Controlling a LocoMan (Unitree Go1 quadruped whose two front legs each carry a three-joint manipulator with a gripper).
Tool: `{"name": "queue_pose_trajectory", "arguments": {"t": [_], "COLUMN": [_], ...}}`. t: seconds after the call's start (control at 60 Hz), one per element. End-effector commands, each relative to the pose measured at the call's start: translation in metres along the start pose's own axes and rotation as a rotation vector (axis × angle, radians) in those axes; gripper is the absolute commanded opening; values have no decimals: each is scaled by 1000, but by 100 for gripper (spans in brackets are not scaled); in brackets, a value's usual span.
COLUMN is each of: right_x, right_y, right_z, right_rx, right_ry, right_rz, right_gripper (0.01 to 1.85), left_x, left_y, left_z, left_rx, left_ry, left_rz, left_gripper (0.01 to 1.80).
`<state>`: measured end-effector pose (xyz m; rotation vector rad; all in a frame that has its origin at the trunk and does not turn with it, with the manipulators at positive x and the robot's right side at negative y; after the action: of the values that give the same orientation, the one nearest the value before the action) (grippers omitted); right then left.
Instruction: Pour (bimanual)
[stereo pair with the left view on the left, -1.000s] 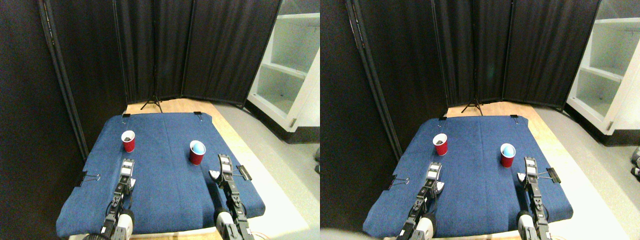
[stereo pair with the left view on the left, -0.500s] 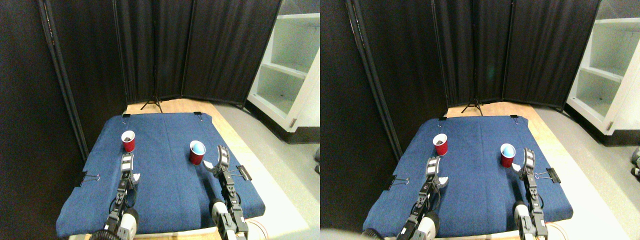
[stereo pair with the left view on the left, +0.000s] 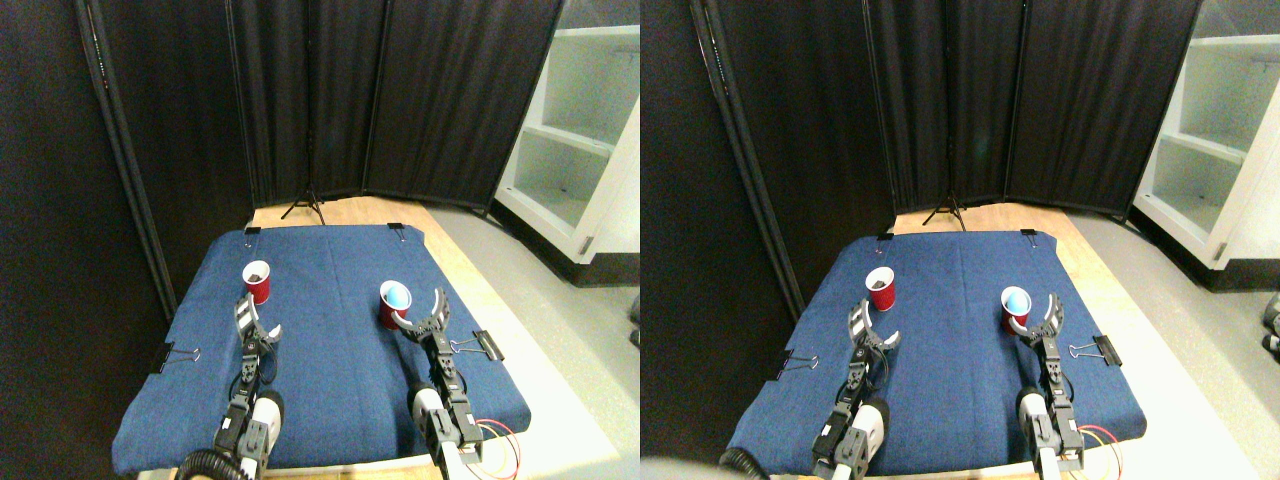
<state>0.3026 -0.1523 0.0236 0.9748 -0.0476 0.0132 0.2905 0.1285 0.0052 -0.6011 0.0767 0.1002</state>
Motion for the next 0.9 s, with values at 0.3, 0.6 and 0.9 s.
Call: {"name": "queue_pose_trajectory", "arguments": {"t": [0.3, 0.6, 0.9], "right_x": [-6, 3, 11], "right_y": [9, 6, -12], "right_z": [0, -14, -29], "right_rx": [187, 407, 517], "right_ry": [102, 144, 106], "right_rz": [18, -52, -94], "right_gripper": [86, 93, 98], "left_x": [21, 24, 16], "left_y": [3, 2, -4], "left_z": [-6, -3, 0], "left_rx": [-180, -289, -456], "left_ry": [-95, -103, -77], "left_rz": [46, 46, 67], "left_gripper": [83, 84, 97]}}
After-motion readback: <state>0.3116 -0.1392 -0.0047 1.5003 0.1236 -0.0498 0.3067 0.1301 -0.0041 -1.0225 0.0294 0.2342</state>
